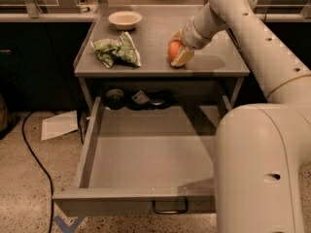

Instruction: Pick orange from top drawer and place on counter

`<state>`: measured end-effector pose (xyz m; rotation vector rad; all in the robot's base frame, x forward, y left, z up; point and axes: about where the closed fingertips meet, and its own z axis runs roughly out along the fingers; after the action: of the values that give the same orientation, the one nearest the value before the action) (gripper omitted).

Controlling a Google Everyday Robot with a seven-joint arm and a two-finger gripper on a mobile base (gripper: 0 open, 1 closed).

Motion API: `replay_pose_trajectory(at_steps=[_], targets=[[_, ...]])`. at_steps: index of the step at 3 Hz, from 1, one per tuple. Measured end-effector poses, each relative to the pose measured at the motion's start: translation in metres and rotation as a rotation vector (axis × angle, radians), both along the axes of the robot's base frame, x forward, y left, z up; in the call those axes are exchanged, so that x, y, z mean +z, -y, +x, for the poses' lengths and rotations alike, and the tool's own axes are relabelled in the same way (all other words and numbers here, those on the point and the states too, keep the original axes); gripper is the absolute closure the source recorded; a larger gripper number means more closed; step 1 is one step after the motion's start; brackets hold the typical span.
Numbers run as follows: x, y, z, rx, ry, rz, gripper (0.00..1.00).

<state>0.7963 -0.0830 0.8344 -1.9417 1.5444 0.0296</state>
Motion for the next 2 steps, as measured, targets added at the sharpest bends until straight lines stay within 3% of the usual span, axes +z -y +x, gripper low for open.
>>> replay_pose_trajectory(at_steps=[2], targets=[[-0.0001,0.0000,0.0000,0.000,0.000,0.000,0.12]])
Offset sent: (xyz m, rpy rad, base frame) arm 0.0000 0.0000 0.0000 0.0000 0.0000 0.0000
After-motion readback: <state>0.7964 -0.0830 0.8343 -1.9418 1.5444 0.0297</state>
